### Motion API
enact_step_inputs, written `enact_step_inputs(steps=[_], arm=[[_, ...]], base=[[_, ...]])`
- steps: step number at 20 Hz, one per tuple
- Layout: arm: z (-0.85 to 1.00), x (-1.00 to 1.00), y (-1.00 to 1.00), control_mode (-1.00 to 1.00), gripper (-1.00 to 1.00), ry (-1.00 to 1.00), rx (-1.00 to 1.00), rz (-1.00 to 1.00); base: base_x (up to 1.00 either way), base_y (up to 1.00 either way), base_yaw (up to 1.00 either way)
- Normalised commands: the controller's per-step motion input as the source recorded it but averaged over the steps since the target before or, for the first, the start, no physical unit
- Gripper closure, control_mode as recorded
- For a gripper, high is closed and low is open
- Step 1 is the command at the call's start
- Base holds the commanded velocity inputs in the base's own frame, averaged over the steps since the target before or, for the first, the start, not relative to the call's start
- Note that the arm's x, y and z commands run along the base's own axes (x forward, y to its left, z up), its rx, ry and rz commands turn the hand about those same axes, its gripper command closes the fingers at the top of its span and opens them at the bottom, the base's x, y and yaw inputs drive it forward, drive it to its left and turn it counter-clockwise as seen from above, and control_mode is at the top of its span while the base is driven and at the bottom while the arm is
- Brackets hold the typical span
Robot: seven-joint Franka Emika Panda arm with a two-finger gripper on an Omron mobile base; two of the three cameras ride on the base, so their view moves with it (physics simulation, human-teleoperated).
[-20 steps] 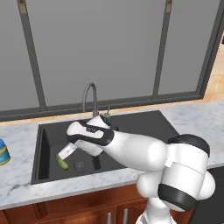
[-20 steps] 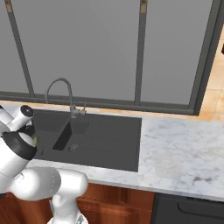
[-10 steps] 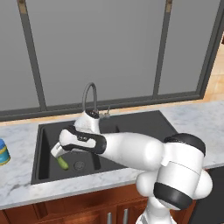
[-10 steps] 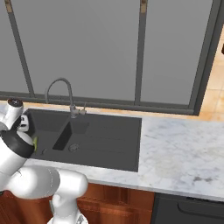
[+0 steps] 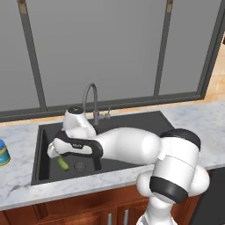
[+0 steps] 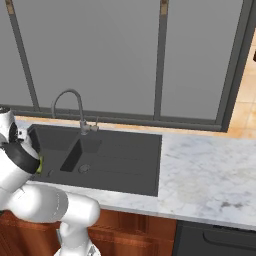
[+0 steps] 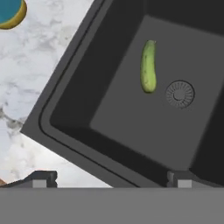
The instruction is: Turn on the sink faucet. Then move the cucumber from the counter to the sink. Turn off the sink. Move the vegetable from the sink to the pot next to the stove. Finally move the pot to the rear left burner.
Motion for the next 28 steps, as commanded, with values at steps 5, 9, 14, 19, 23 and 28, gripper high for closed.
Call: enact_step_inputs(steps=[5,9,14,19,23,28], arm=[[-0.19,0.05,-0.10,-1.00,-1.00,0.00,-0.10,-0.05],[-0.09,0.22,-0.12,-1.00,-1.00,0.03,-0.01,-0.01],[-0.23,0.17,-0.16,-1.00,-1.00,0.00,0.00,-0.05],[-0.26,0.21,-0.02,-1.00,-1.00,0.01,0.00,-0.07],[-0.31,0.21,0.00,-1.00,-1.00,0.00,0.00,-0.05],[-0.34,0.13,0.00,-1.00,-1.00,0.00,-0.01,-0.08]], base=[[0.00,0.00,0.00],[0.00,0.00,0.00],[0.00,0.00,0.00],[0.00,0.00,0.00],[0.00,0.00,0.00],[0.00,0.00,0.00]])
